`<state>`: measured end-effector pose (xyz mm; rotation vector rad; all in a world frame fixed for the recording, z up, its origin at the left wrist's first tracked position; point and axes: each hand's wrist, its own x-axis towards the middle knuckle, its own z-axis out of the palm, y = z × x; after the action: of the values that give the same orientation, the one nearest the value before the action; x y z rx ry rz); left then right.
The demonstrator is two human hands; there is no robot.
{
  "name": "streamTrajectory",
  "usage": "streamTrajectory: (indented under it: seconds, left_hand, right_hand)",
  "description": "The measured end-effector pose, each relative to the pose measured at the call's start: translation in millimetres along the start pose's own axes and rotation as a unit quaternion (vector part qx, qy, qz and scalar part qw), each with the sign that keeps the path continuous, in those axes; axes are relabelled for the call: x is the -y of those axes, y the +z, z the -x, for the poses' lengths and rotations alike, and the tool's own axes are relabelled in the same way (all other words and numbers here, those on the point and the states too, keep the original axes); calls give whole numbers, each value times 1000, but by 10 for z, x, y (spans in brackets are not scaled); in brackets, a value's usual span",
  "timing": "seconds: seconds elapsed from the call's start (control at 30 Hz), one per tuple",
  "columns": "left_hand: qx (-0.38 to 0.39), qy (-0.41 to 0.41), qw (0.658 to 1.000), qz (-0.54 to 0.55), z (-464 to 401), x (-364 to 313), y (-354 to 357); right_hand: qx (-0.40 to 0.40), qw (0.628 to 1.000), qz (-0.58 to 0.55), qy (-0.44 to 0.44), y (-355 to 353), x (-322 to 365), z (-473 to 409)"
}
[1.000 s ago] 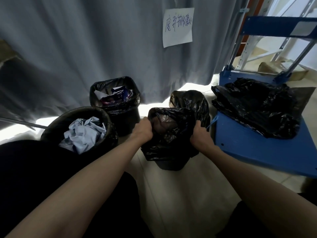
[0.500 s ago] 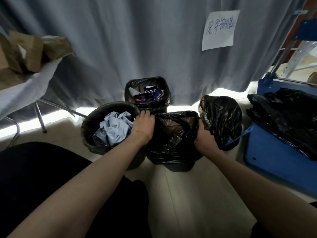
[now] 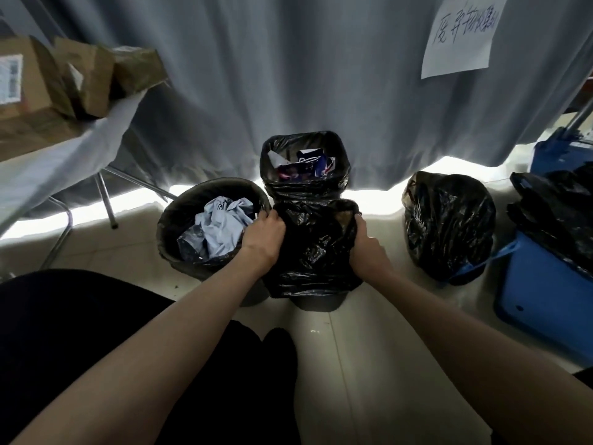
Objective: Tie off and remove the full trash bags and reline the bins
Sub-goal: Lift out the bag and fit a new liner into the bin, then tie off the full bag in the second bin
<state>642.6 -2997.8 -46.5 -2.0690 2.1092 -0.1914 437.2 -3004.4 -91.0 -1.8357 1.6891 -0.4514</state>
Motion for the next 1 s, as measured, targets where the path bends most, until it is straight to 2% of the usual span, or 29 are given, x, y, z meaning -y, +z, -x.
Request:
streamTrajectory:
  seconds: [0.2, 0.3, 0.53, 0.67, 0.87, 1.0]
  left_hand:
    - [56, -27, 995, -80, 57, 260, 83]
    - [63, -28, 993, -94, 13, 238, 107]
    - [14, -7, 999, -52, -434, 47, -34]
    - [2, -10, 1000, -29, -816, 27, -188]
    - [37, -90, 994, 41, -1222, 16, -152]
    - [73, -183, 976, 97, -1407, 14, -24]
  right_hand:
    - [46, 999, -2, -20, 184, 306, -117]
    - [17, 999, 27, -39, 193, 364, -165]
    - [-102, 982, 119, -103, -21, 359, -498]
    - [-107, 973, 165, -121, -217, 403, -816]
    - [-80, 982, 138, -97, -377, 439, -1309]
    - [-63, 996, 52, -24, -356, 475, -1567]
